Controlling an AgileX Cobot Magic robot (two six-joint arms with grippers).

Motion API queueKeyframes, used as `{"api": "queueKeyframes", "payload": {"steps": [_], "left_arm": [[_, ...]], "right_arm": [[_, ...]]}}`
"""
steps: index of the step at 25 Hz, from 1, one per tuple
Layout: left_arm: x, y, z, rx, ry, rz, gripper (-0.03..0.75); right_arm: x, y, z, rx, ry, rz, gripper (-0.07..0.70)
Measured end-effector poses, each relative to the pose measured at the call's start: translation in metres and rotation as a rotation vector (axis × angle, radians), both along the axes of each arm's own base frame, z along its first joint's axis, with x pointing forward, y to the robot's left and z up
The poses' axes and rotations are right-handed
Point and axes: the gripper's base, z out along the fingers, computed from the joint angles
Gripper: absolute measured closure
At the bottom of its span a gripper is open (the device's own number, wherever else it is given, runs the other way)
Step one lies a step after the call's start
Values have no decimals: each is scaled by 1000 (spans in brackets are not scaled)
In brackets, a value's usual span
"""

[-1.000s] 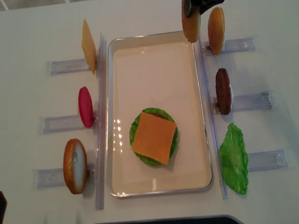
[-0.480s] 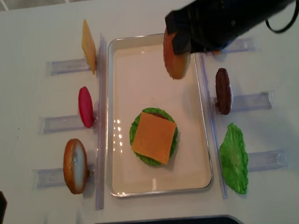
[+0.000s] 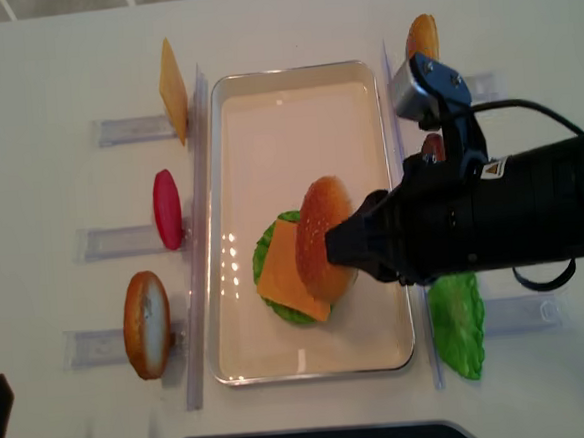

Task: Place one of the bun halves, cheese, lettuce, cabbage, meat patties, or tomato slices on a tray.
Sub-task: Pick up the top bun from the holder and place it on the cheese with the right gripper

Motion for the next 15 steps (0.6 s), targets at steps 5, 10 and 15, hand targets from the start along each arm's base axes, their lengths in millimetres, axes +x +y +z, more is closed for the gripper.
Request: {"api": "queueKeyframes", "payload": {"steps": [5,10,15], "left_arm": [[0,0,0,0,0,0,24],[0,0,0,0,0,0,24],[0,0,0,0,0,0,24]], "right_arm": [[2,7,-9,30,-38,28,435],[10,20,-23,81,-42,71,435],[14,34,-40,161,-9,139,435]]}}
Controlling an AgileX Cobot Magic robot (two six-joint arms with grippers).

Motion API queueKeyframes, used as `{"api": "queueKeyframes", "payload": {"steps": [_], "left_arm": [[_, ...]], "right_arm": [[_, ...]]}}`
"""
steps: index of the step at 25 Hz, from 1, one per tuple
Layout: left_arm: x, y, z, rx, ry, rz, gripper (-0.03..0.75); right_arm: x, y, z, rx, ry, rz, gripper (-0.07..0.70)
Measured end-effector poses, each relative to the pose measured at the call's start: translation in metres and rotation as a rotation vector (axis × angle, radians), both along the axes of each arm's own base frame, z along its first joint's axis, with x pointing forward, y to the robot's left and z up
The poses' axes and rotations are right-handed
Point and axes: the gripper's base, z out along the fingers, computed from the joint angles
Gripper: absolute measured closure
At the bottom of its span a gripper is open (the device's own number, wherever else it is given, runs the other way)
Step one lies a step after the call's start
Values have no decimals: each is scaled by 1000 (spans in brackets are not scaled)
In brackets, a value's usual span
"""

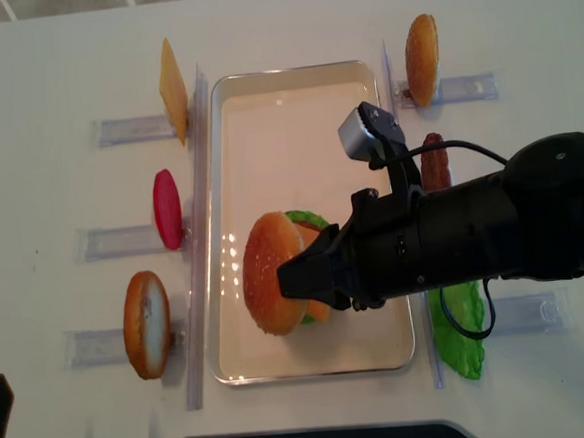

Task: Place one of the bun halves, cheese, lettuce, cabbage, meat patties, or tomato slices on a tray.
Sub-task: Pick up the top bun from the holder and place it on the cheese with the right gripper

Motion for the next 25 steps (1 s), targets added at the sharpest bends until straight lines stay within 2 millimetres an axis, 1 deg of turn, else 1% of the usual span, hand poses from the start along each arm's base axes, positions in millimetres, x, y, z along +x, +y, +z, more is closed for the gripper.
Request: {"api": "queueKeyframes", "payload": {"steps": [5,9,13,21,25], "left_arm": [[0,0,0,0,0,0,24],[0,0,0,0,0,0,24],[0,0,0,0,0,0,24],[0,0,0,0,0,0,24],[0,0,0,0,0,0,24]], "right_arm": [[5,4,-15,-24,-1,18,435],[13,-1,-21,-31,17,-4,435],[21,-7,-23,-32,23,-39,435],[26,-11,-22,-23,14,-44,437],[28,-10,-27,-15,37,-30,437]]}}
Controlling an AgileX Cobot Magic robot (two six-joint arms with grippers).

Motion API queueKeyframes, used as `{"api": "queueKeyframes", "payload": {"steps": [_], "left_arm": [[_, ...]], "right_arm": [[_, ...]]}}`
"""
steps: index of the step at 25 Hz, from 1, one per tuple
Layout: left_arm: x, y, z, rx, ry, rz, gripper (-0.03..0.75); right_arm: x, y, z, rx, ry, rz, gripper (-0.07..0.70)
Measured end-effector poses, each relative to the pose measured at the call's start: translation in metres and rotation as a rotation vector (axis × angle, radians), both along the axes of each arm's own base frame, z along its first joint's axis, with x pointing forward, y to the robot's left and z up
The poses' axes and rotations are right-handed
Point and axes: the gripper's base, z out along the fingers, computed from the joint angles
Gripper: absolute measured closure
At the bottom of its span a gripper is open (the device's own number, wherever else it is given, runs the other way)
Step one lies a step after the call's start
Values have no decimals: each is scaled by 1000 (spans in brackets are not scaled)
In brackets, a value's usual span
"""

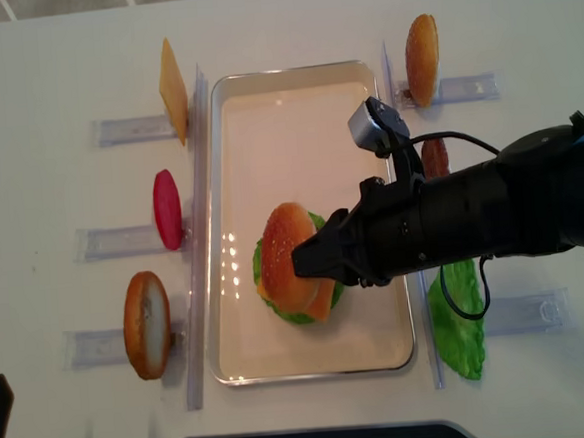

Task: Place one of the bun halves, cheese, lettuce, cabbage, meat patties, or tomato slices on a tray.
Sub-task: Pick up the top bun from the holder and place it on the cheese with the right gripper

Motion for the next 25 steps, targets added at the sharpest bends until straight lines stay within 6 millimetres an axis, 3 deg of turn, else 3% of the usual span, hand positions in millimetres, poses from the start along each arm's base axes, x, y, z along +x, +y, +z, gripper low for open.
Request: {"api": "queueKeyframes", "payload": {"steps": [6,22,25], "left_arm": [[0,0,0,0,0,0,24],[0,0,0,0,0,0,24],[0,0,0,0,0,0,24]], "right_arm": [[5,5,-8,-4,23,14,437],[9,2,-9,-7,-10,15,437],[9,2,-9,-14,-13,14,405]]}}
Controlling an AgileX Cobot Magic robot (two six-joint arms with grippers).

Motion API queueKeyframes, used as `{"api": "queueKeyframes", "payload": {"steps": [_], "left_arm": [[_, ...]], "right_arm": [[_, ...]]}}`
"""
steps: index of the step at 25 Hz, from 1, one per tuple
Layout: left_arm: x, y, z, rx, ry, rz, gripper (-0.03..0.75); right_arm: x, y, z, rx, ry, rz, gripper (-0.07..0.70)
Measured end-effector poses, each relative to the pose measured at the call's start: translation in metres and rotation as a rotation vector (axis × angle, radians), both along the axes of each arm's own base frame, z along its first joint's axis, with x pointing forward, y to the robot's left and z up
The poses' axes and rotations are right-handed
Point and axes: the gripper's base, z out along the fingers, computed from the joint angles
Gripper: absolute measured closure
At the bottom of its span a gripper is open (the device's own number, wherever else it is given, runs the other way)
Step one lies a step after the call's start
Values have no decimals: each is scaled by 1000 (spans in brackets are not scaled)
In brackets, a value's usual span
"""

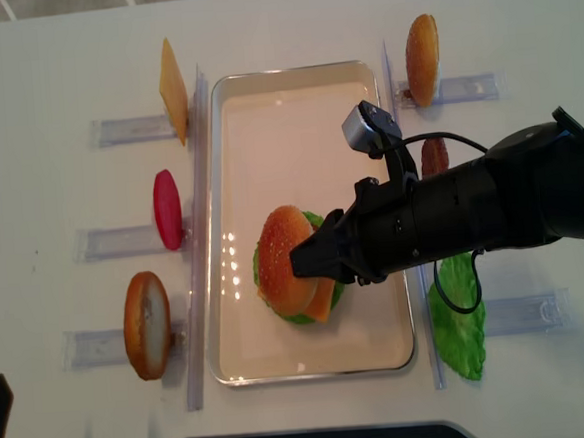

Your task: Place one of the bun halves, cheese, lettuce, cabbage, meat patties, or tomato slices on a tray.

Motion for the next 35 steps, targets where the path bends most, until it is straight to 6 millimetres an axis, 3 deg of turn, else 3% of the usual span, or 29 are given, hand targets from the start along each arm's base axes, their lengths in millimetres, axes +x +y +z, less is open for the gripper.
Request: {"api": "queueKeyframes", "payload": {"steps": [5,11,18,25,30,35], "left_arm": [[0,0,0,1,0,-1,24],[0,0,0,2,0,-1,24],[0,0,0,2,0,-1,24],[0,0,0,2,0,-1,24],[0,0,0,2,0,-1,24],[0,0,0,2,0,-1,24]], "right_arm": [[3,-3,-3,-36,-19,-25,318],[7,-9,-5,-103,-64,-40,295],[14,-19,-7,-179,-120,-59,191],[16,-28,-9,-246,-142,-34,178],[7,-38,18,-261,-240,-1,178],[1,-69,50,-314,-304,-50,178]]}}
